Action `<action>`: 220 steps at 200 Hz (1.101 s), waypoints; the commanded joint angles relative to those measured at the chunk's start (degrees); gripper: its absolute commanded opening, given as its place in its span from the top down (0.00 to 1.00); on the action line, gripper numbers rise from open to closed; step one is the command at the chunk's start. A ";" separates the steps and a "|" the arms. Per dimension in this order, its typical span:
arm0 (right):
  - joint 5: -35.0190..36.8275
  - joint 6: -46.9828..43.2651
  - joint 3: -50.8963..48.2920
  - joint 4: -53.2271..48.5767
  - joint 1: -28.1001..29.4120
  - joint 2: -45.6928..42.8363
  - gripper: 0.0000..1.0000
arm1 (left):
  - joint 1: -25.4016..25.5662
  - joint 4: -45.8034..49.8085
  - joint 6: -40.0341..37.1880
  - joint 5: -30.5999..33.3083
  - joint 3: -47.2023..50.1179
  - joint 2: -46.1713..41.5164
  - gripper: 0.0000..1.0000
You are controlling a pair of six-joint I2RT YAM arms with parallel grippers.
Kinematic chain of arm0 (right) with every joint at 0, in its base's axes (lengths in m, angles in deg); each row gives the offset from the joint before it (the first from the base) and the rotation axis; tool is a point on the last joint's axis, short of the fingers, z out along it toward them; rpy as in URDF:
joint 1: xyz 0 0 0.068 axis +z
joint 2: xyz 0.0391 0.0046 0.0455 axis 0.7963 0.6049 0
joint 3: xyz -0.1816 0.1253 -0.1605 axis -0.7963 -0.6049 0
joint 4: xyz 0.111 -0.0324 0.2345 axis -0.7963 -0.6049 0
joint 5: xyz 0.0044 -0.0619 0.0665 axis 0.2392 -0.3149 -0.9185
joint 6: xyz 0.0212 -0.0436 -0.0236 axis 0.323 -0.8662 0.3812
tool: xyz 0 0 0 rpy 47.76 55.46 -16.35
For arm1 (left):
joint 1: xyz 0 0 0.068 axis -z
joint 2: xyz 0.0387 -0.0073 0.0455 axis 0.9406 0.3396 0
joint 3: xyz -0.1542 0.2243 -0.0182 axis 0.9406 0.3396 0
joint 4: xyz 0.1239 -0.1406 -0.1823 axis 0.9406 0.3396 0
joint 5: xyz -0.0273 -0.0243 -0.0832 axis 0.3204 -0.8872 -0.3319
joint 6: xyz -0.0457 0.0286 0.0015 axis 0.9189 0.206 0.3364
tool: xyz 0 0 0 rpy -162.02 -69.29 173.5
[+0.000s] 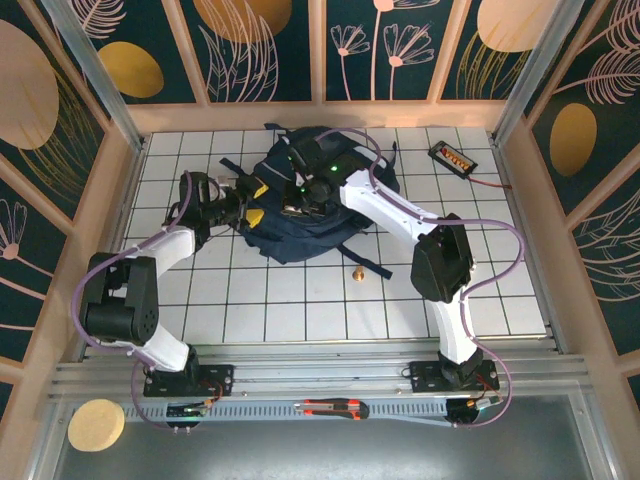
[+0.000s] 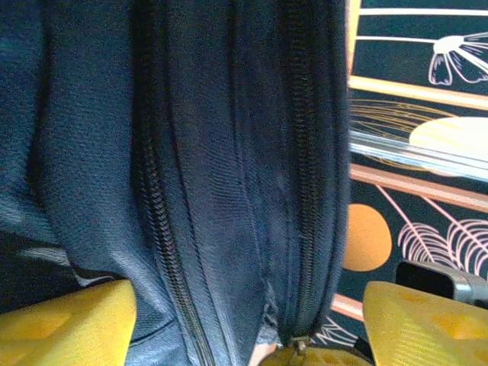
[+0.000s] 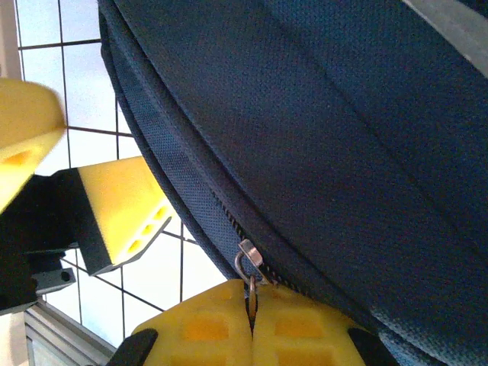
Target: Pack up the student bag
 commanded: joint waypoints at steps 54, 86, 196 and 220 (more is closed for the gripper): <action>-0.34 -0.01 2.04 1.67 1.97 0.69 1.00 | 0.72 -6.20 4.96 0.38 3.63 1.77 0.85; 0.08 -0.23 1.87 1.43 2.07 0.75 1.00 | 0.73 -6.99 4.76 -0.18 3.53 2.25 1.00; 0.97 -2.14 3.16 -1.55 2.09 1.91 1.00 | 0.66 0.14 -0.11 4.29 1.97 0.77 1.00; 1.15 -2.60 2.55 -1.64 2.06 1.57 1.00 | 0.69 2.69 -1.99 4.34 0.46 1.24 1.00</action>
